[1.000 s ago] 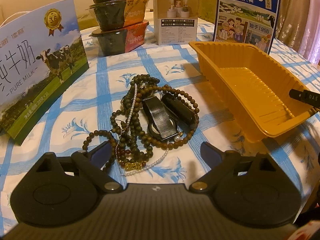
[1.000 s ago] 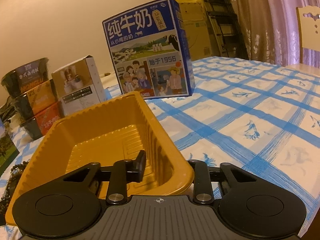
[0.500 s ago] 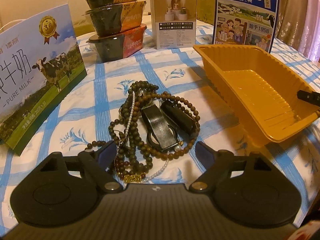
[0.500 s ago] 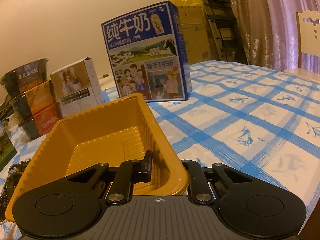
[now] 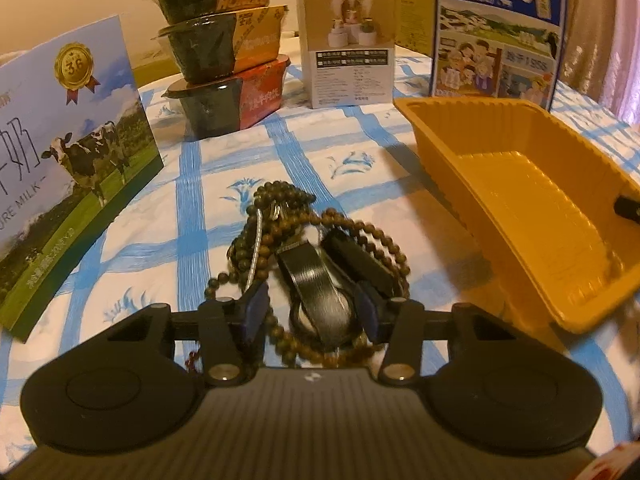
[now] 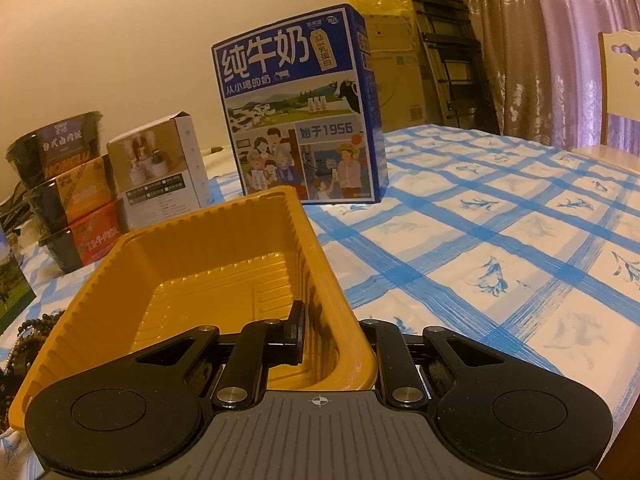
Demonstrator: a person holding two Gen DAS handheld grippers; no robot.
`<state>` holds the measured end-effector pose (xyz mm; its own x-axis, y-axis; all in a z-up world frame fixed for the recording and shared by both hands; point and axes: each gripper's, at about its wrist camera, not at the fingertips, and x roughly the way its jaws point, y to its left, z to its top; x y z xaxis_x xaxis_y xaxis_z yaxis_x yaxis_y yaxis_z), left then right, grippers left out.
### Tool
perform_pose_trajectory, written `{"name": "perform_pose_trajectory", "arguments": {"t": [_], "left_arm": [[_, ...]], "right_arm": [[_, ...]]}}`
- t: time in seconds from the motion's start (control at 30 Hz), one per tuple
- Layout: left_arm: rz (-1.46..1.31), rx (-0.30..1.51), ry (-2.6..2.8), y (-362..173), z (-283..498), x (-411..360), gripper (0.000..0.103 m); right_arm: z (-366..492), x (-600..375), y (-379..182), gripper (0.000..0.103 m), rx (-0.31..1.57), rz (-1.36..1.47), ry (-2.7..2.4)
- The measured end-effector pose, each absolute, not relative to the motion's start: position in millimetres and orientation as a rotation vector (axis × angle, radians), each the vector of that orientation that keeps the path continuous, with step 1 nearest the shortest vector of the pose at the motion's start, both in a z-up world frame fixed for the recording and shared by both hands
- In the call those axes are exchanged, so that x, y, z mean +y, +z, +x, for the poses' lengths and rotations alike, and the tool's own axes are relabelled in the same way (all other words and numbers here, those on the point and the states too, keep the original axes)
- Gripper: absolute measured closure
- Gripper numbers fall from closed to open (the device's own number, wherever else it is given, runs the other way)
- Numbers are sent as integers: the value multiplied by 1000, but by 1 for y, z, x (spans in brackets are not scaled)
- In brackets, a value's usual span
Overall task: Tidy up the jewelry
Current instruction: 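Grasp a black pendant from the bead pile with the left gripper while the right gripper holds the tray rim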
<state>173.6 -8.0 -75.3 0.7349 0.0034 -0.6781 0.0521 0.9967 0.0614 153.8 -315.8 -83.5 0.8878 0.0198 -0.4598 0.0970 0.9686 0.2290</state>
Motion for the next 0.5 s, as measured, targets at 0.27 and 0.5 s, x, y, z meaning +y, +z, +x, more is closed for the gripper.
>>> {"name": "perform_pose_trajectory", "arguments": {"t": [0.27, 0.5], "left_arm": [[-4, 781, -3, -81, 198, 0, 70], [-24, 796, 5, -88, 207, -1, 80]], "right_arm": [[155, -312, -83, 87, 480, 243, -27], [155, -311, -83, 87, 481, 248, -21]]}}
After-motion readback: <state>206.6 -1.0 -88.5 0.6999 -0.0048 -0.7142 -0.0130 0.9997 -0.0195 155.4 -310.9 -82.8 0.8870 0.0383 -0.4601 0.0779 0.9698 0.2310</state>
